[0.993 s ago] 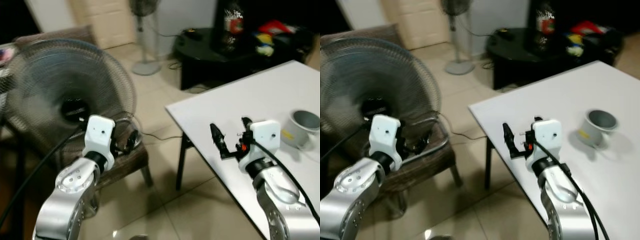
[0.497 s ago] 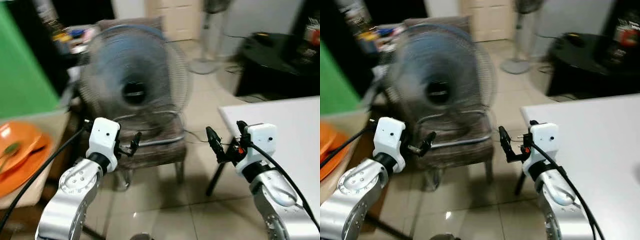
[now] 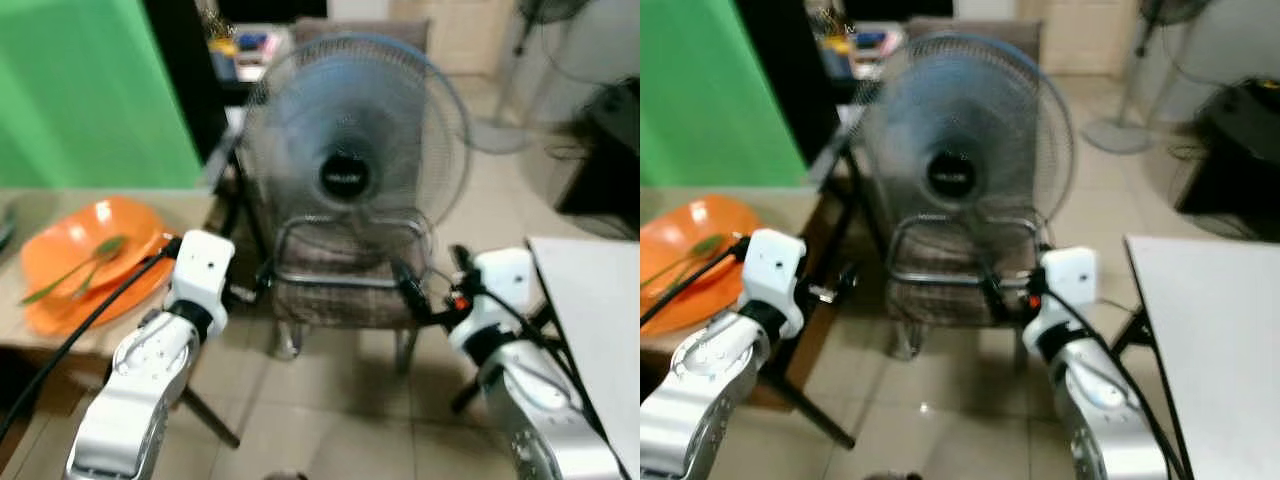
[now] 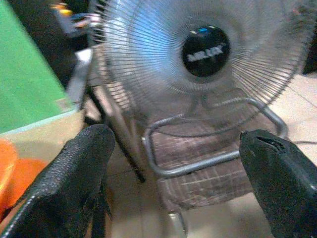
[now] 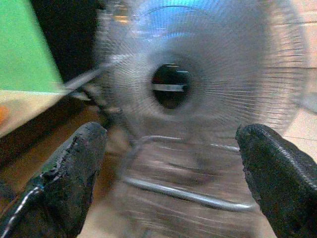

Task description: Setting the table

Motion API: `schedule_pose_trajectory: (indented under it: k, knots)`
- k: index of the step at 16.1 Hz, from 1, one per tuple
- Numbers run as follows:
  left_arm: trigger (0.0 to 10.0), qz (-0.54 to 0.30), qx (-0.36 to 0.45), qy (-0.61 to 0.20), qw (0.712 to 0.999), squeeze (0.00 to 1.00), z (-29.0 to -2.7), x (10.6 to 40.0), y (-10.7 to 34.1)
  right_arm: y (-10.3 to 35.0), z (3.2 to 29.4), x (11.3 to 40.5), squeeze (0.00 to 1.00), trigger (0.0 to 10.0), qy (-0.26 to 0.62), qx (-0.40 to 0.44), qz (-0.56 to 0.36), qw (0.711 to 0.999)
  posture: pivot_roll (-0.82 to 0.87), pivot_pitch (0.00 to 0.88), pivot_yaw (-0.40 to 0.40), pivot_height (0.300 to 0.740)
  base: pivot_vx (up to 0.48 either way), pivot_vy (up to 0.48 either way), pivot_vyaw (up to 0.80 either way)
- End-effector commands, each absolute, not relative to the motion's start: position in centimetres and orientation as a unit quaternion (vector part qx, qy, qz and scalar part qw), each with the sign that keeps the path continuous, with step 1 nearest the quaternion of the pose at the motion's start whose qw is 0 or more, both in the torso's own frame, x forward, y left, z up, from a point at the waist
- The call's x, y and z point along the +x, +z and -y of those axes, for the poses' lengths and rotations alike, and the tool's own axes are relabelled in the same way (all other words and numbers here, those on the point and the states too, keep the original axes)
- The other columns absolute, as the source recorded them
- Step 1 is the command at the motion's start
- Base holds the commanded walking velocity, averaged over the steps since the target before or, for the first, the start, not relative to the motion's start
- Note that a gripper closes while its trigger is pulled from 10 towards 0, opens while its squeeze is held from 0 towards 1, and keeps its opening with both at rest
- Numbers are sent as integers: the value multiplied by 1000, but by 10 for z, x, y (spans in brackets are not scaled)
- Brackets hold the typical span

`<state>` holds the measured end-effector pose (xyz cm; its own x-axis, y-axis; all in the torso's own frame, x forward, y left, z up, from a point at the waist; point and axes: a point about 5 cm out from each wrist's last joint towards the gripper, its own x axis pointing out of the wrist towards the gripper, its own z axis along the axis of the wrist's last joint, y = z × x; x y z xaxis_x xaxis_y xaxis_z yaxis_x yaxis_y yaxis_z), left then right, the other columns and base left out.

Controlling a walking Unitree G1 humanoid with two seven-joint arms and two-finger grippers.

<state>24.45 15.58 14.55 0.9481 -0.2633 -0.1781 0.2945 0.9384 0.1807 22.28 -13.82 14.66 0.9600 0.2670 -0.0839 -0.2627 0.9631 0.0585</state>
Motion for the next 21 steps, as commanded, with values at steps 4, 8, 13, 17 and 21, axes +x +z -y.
schedule_pose_trajectory:
  k: [4,8,13,17,21]
  knots:
    - [10000,-72,81,-115,987,988,-160,244,148,145,142,229,1000,10000,128,29,-41,990,62,0,48,740,0,0,800]
    - [10000,-11,73,-77,994,1000,-164,245,159,148,147,233,1000,10000,104,26,-9,994,68,0,41,740,0,0,800]
    - [10000,19,76,-80,994,1000,-167,249,168,144,147,232,1000,10000,125,15,-22,992,69,0,36,740,0,0,800]
    - [10000,2,82,-95,992,1000,-170,243,160,139,133,233,1000,10000,186,45,-37,981,99,0,19,740,0,0,502]
    - [10000,0,94,-107,990,1000,-174,246,162,139,134,241,1000,10000,163,50,-36,985,109,0,18,740,203,0,127]
